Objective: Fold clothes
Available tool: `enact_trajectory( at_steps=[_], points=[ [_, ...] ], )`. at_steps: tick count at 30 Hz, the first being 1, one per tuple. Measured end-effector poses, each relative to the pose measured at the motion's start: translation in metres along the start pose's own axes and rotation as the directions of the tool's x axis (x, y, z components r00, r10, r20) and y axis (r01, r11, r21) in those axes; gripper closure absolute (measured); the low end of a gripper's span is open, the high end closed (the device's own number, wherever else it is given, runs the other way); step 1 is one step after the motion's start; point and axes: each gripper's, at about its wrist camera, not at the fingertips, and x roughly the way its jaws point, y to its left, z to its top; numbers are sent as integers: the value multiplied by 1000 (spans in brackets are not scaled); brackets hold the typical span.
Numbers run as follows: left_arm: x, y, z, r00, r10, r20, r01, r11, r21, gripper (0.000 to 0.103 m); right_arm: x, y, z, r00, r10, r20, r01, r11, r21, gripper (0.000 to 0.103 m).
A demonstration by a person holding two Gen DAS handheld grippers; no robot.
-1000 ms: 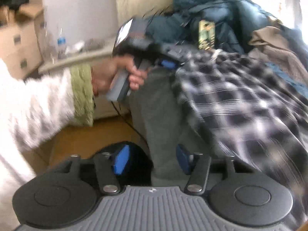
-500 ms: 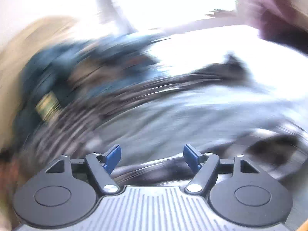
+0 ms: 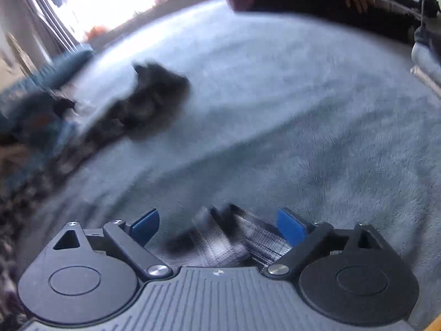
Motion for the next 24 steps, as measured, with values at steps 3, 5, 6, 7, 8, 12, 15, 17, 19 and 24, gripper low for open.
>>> enact_trajectory(
  at_steps=[3,5,6,7,8,12,15,17,19,24],
  points=[
    [0,-7,0,1000,24,17,-25,998,57,49,-2,9,-17,1000,-5,-10,4,996,-92,40],
    [1,-7,1,1000,23,22,-24,997,75,49,-11,14,-19,1000,-1,20,4,992,-130,86],
    [3,-7,2,999,25,22,-27,996,82,49,-16,15,-16,999,15,34,-10,991,-131,92],
    [4,-7,3,999,28,23,-30,995,91,49,-21,16,-13,998,31,49,-24,991,-132,92],
    [4,-8,3,999,30,27,-33,995,98,49,-27,18,-9,996,53,68,-44,990,-133,93],
    [6,-7,4,999,42,27,-44,994,97,50,-83,48,25,936,258,239,-221,961,-169,93],
    [3,-6,4,998,54,32,-56,995,80,50,-145,59,27,847,383,368,-301,917,-262,93],
    [1,-5,3,998,55,30,-57,996,71,50,-181,55,11,797,424,431,-299,896,-329,93],
    [0,-3,2,999,51,16,-52,997,64,50,-204,35,-17,780,424,461,-266,891,-368,93],
    [-7,5,1,999,54,-5,-54,998,43,50,-176,-42,-89,884,261,389,-167,951,-259,79]
  ],
)
